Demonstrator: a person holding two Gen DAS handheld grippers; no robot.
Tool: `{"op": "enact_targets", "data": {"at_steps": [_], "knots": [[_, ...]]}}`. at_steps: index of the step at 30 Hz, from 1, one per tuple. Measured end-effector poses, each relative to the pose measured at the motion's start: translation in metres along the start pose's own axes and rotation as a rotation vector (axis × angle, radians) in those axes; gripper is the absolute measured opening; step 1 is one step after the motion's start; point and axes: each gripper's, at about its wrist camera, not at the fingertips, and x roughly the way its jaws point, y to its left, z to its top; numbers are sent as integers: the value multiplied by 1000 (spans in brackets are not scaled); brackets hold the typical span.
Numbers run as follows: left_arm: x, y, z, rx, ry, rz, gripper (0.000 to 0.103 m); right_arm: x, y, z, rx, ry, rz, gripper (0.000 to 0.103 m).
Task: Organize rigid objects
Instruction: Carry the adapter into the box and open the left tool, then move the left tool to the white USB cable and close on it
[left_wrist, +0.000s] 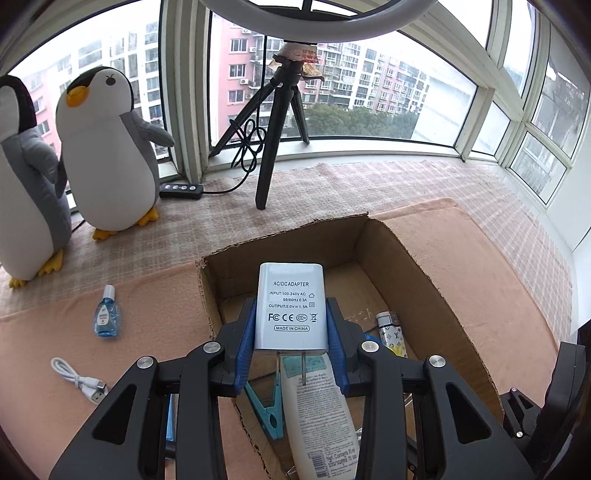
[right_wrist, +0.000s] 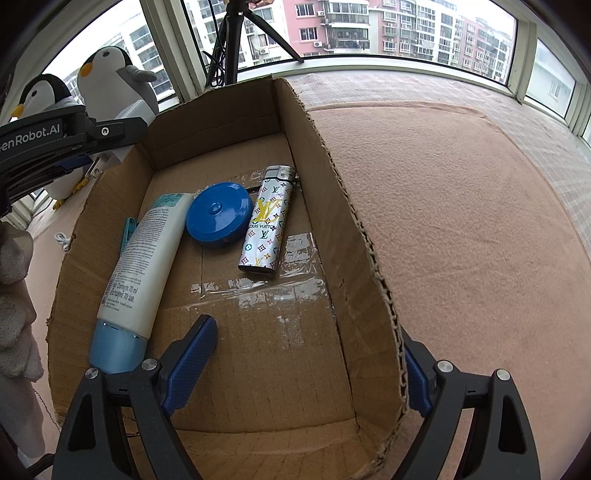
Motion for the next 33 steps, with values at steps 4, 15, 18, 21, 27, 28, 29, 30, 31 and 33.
{"op": "enact_targets", "data": {"at_steps": [4, 15, 18, 21, 27, 28, 29, 30, 31, 33], "knots": [[2, -1, 0, -4, 7, -3, 34, 0, 0, 0, -1, 0, 0, 86], [-3, -8, 0, -11, 28, -23, 73, 2, 2, 1, -3, 0, 1, 86], [-5, -6, -1, -28, 28, -16, 73, 2, 1, 2, -3, 0, 1, 86], [-9, -1, -3, -49, 23, -12, 73, 2, 2, 2, -2, 0, 0, 86], [-30, 21, -7, -91, -7, -6, 73, 3, 2, 2, -3, 0, 0, 86], [-35, 25, -8, -94, -13, -1, 73, 3, 2, 3, -3, 1, 0, 86], [-41, 32, -10, -96, -22, 8, 73, 2, 2, 2, -3, 1, 0, 86], [-46, 38, -12, -102, -27, 17, 73, 3, 2, 2, -3, 1, 0, 86], [-51, 45, -14, -114, -29, 25, 73, 3, 2, 2, -3, 0, 0, 86], [-61, 62, -18, -143, -36, 48, 73, 3, 3, 2, -3, 0, 0, 86]]}}
